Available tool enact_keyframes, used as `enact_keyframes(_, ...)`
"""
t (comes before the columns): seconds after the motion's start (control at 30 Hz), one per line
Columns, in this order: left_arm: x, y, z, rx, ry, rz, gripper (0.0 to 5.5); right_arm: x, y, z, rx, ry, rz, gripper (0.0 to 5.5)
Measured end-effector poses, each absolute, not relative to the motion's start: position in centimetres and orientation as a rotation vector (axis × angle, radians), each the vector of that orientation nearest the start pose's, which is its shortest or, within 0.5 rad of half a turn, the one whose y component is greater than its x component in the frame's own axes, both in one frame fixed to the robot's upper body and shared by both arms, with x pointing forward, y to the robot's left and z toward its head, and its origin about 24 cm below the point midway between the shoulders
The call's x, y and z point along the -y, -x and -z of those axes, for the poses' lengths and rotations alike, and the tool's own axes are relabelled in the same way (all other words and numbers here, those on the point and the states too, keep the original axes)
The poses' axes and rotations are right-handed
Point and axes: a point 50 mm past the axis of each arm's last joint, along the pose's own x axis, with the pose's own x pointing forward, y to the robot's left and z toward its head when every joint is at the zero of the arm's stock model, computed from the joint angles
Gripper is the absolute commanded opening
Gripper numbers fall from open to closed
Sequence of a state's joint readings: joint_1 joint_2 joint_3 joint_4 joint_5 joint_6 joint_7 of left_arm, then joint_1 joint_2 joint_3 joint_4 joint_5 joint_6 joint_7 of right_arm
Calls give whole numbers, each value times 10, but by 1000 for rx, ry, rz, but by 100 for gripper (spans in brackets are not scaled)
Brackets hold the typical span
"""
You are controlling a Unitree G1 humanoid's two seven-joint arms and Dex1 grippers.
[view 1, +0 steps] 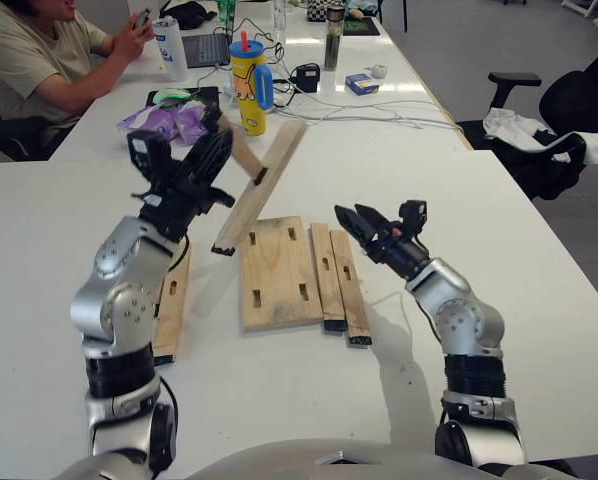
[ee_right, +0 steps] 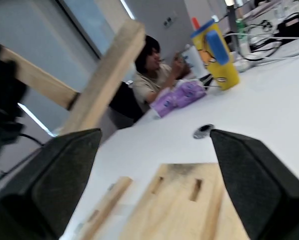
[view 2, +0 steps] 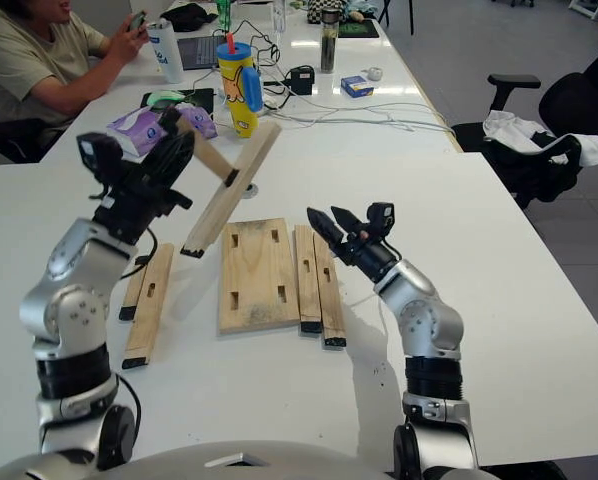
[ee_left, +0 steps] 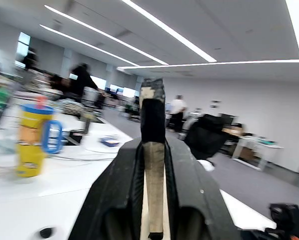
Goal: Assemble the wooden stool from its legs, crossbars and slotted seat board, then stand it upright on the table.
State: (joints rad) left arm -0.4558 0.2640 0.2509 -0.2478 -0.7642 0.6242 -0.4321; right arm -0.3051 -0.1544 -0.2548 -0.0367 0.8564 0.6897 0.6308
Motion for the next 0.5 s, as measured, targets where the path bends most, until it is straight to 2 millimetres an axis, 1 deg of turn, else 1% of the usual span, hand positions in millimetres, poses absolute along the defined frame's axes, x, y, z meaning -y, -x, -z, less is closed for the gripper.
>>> enact_keyframes(0.07,-165,-303,-197,161,497,800,42,161,-287,-129,11,-864,-924,496)
enact_keyframes(0.1,-165,-306,-196,138,538,834,42,164,-288,-133,14,-893,-947,501)
enact_keyframes(0.2,-165,-310,-197,90,626,900,42,169,-289,-136,-13,-967,-992,501)
enact_keyframes(0.23,-165,-311,-200,77,668,932,42,169,-288,-139,-23,-1017,-1029,501)
enact_keyframes(0.3,-164,-311,-201,61,716,964,42,166,-289,-143,-43,-1063,-1076,501)
enact_keyframes(0.43,-161,-310,-202,34,797,1005,42,159,-291,-138,-115,-1110,-1093,501)
enact_keyframes(0.5,-157,-309,-203,18,823,1033,42,156,-291,-137,-122,-1130,-1102,501)
